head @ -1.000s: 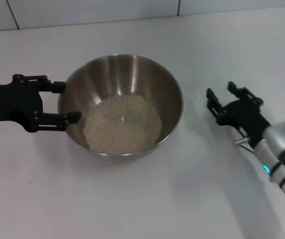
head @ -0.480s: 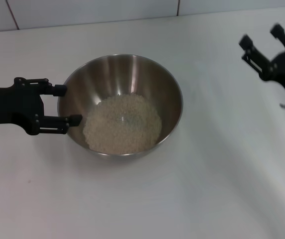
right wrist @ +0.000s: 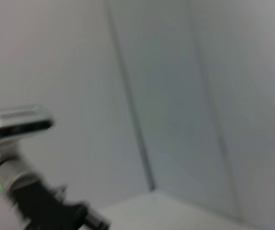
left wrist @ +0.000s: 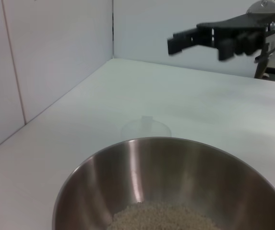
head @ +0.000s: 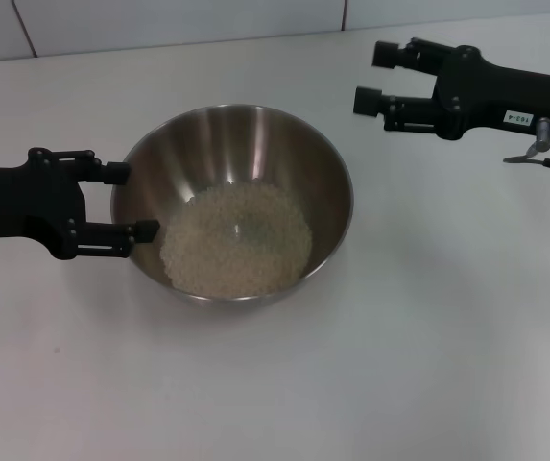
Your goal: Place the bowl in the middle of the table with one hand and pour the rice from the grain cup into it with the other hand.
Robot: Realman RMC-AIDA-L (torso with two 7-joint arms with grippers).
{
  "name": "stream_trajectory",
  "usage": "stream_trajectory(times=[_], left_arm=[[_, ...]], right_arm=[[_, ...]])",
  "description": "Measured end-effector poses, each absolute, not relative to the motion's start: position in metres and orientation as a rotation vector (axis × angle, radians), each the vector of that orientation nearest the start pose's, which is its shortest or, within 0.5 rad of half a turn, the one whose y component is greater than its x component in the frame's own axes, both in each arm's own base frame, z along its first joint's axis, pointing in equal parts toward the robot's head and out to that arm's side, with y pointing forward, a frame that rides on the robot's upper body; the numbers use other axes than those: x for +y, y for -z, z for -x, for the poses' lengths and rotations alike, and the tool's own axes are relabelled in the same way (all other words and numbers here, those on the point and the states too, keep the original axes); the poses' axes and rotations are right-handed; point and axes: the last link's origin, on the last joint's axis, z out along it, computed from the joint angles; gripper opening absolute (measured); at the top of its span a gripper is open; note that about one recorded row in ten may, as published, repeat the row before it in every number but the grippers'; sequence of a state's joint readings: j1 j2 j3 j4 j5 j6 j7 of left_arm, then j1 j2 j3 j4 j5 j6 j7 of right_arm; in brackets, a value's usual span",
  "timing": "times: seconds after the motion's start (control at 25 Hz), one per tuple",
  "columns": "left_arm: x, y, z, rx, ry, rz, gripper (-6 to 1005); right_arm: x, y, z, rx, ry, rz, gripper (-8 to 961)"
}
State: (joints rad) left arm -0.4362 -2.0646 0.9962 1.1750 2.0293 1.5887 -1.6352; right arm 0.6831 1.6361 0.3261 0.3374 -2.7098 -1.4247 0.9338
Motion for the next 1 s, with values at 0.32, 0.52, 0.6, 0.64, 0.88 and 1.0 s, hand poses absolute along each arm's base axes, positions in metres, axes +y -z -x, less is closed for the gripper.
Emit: stream_trajectory(times=[0.32,0.52,0.6,0.64,0.88,1.0], left_arm=[[0.334,-0.038,0.217,-0.334,0.319,2.845,795],[0.337,-0.039,0.214,-0.324,0.321,2.845,795],[0.338,-0.039,0.213,-0.321,0.321,2.846,795],[0.338,-0.039,0.212,-0.318,0.323,2.848,795],[0.34,-0.036,0.211,-0.314,0.302,2.855,795],[0.34,-0.036,0.212,-0.314,0.297,2.856,795]], right_arm=[[0.372,-0.058,-0.244,0.431,-0.826,2.809,829],[0.371,-0.062,-0.227,0.326,-0.52,2.81,829],[0.371,-0.066,-0.222,0.298,-0.46,2.804,829],[0.373,-0.073,-0.218,0.285,-0.404,2.798,829],[0.372,-0.072,-0.2,0.243,-0.343,2.839,829],[0.369,-0.061,-0.197,0.253,-0.327,2.868,829]])
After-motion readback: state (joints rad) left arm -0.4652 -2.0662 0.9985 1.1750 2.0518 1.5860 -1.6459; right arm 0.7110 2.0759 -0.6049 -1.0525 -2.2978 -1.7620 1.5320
